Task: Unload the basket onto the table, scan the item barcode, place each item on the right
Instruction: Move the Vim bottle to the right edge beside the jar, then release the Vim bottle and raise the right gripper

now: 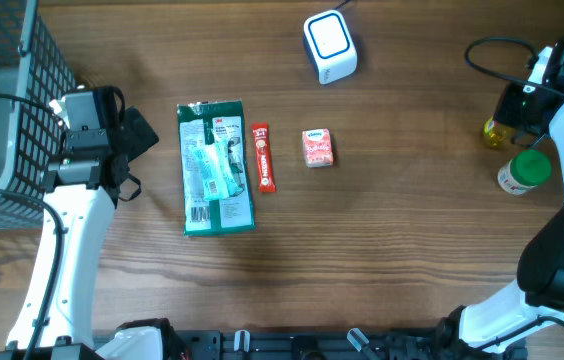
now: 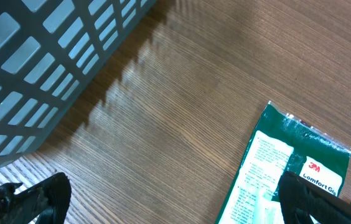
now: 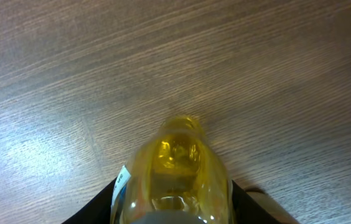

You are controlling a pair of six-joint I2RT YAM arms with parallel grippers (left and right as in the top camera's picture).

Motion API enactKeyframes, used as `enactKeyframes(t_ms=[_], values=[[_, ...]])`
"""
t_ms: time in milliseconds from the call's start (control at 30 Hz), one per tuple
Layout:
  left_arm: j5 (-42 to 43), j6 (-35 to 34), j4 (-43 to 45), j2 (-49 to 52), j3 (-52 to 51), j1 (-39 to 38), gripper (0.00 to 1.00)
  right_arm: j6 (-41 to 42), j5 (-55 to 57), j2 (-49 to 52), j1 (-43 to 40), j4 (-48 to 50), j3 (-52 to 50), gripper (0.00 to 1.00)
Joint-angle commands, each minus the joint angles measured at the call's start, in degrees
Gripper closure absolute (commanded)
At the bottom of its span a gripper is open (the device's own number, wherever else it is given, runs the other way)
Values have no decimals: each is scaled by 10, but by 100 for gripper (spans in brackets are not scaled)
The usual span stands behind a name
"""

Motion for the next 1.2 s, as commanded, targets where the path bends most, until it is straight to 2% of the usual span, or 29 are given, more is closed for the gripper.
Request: enactKeyframes(t_ms=[0,67,167,300,533,733,833,967,1100,1167], values=[[-8,7,0,-3,5,3,0,6,15,-1,3,6,-3,61],[-7,7,0,-3,5,3,0,6,15,-1,3,6,-3,25],[-7,7,0,-3,5,3,0,6,15,-1,3,3,-3,16],[-8,7,0,-3,5,3,0,6,16,-1,3,0,-3,11],[-7,7,0,-3,5,3,0,13,45,-31,5,-14,19,9],[-7,7,0,-3,5,3,0,21,13,-116,28,-35,49,10],[-8,7,0,-3,5,3,0,21,-74,-177,71,-60,49,14],[-8,7,0,-3,5,3,0,21,-207,-192,140,-104,48,19],[-8,7,0,-3,5,3,0,21,-242,-185,221,-111,24,36],[-7,7,0,-3,5,3,0,21,-240,-177,264,-101,9,38]])
